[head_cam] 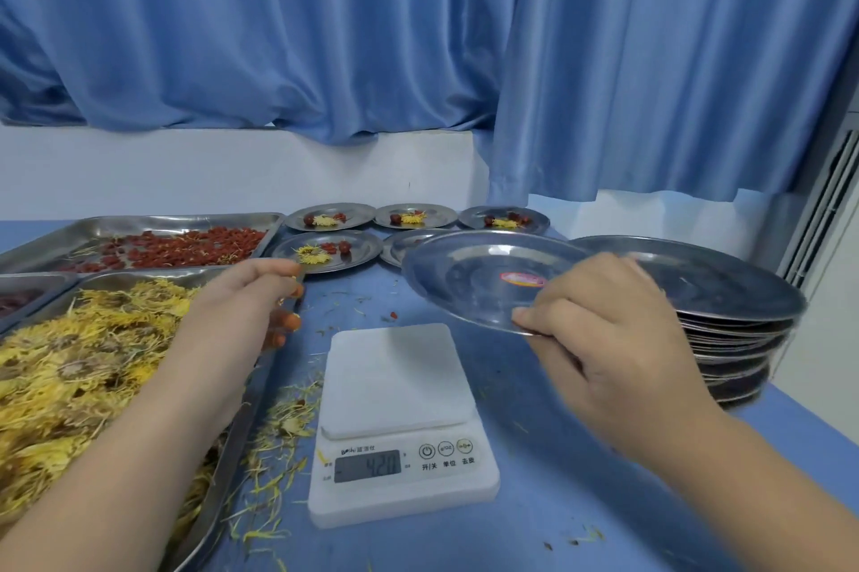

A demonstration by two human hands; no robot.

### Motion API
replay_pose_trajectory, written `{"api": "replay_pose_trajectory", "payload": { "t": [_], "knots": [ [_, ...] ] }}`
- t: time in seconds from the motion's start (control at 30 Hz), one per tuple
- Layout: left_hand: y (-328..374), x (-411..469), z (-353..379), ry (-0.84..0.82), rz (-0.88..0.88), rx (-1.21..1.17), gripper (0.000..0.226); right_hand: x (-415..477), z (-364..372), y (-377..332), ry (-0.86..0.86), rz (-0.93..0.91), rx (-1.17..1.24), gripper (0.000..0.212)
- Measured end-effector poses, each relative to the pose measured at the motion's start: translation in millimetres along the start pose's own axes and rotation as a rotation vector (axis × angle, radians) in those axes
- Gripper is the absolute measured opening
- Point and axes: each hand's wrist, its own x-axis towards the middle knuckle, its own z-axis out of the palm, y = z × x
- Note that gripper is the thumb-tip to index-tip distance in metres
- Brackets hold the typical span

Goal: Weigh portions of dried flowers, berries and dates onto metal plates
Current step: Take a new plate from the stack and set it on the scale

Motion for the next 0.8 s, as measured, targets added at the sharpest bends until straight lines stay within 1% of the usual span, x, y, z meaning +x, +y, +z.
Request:
{"api": "replay_pose_trajectory", "payload": {
  "t": [0.1,0.23,0.43,0.6,0.63,0.7,0.77,0.8],
  "knots": [
    [2.3,-1.4,-2.1,0.078,0.010,-0.058,0.024,-3.3,15.2,-24.9,-0.072,-0.068,0.071,0.010],
    [2.4,-0.9,0.7,0.076,-0.004,-0.058,0.019,-7.8,32.9,-41.7,-0.146,-0.112,0.112,0.015],
    [1.6,1.2,0.8,0.054,0.002,-0.043,0.017,-12.2,49.4,-39.7,-0.130,-0.137,0.043,0.016],
    [2.6,1.0,3.0,0.041,-0.001,-0.040,0.017,-16.3,52.0,-45.0,-0.129,-0.106,0.006,0.020],
    [2.8,0.7,3.1,0.043,-0.002,-0.037,0.017,-15.9,52.5,-47.4,-0.142,-0.104,0.016,0.018],
    [3.2,0.1,3.0,0.045,-0.004,-0.036,0.018,-15.1,51.6,-50.3,-0.188,-0.118,0.040,0.004],
    [3.7,-0.8,2.3,0.044,-0.007,-0.036,0.019,-14.0,49.3,-51.2,-0.243,-0.115,0.068,0.015],
    [3.9,-1.3,2.1,0.042,-0.007,-0.034,0.019,-13.7,47.1,-51.0,-0.267,-0.106,0.081,0.017]
  ]
}}
